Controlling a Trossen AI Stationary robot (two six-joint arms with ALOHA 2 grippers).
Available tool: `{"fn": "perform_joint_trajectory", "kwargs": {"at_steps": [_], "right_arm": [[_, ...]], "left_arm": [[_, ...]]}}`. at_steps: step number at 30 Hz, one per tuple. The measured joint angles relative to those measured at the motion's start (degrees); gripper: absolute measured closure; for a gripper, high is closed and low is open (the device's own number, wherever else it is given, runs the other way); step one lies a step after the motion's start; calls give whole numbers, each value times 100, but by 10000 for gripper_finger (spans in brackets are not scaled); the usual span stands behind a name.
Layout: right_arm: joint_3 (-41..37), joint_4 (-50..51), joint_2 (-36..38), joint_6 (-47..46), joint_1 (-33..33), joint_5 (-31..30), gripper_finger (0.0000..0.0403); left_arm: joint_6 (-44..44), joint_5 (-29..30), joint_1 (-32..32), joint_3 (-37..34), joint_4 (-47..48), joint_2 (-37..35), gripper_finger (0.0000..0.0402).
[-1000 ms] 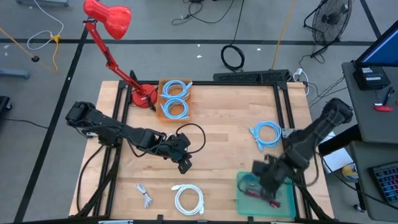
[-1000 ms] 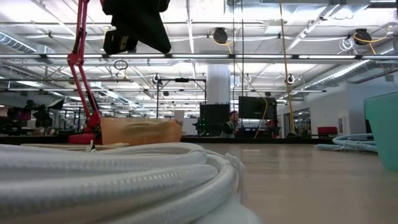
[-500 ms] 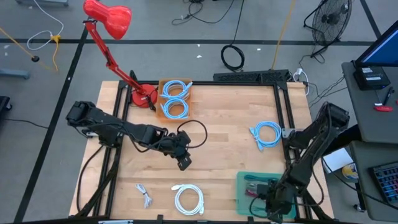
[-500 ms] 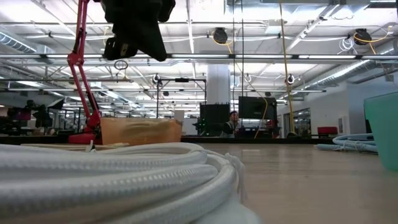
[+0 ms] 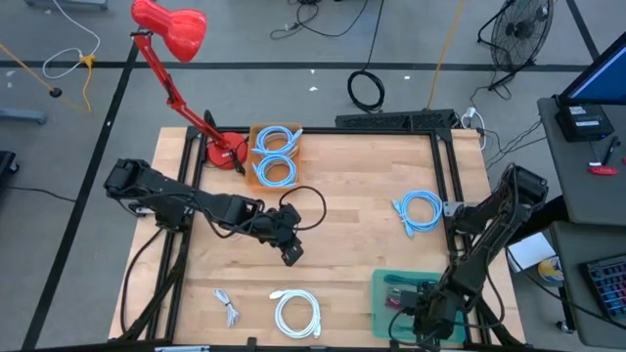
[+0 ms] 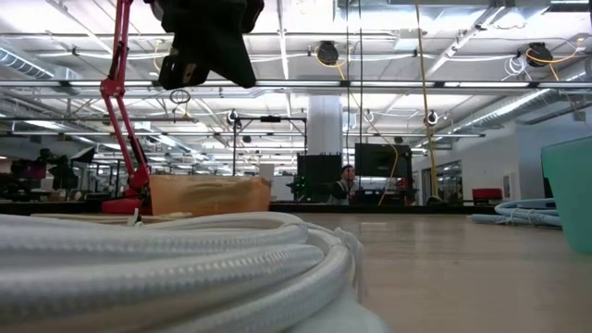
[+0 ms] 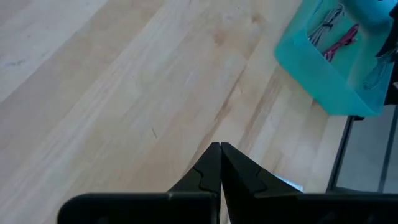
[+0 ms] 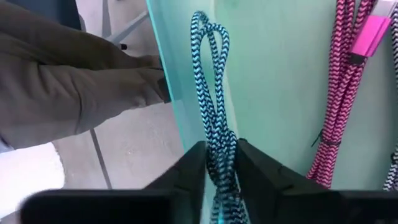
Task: Pick & Place USB Port
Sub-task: Put the dark blue charger cable into the green bin, then put the light brown charger cable into the green bin
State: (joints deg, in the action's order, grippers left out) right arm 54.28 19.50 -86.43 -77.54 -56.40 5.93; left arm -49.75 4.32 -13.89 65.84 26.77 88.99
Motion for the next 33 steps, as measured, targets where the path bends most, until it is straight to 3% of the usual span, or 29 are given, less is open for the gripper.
{"fn": "perform_joint_trajectory", "kwargs": {"at_steps": [6, 11, 16, 24, 28, 33], "right_arm": [[0, 134, 0, 87, 2, -11, 243], [0, 635, 64, 224, 103, -7, 209], [0, 1450, 439, 709, 594, -35, 209], [0, 1835, 1408, 1716, 1853, -999, 218], [0, 1539, 1782, 2172, 2449, -1390, 218], [2, 1115, 1969, 2705, 2940, -1519, 219]], "left_arm": [[-35, 2, -20, 0, -1, 0, 392], [-16, 23, -33, 0, 16, 0, 392], [204, 135, 59, 0, 648, -48, 392], [-73, 555, 330, -163, 3511, -98, 391], [-165, 192, 526, -795, 3246, -75, 367], [-139, -2, 724, -1619, 2337, -74, 281]]}}
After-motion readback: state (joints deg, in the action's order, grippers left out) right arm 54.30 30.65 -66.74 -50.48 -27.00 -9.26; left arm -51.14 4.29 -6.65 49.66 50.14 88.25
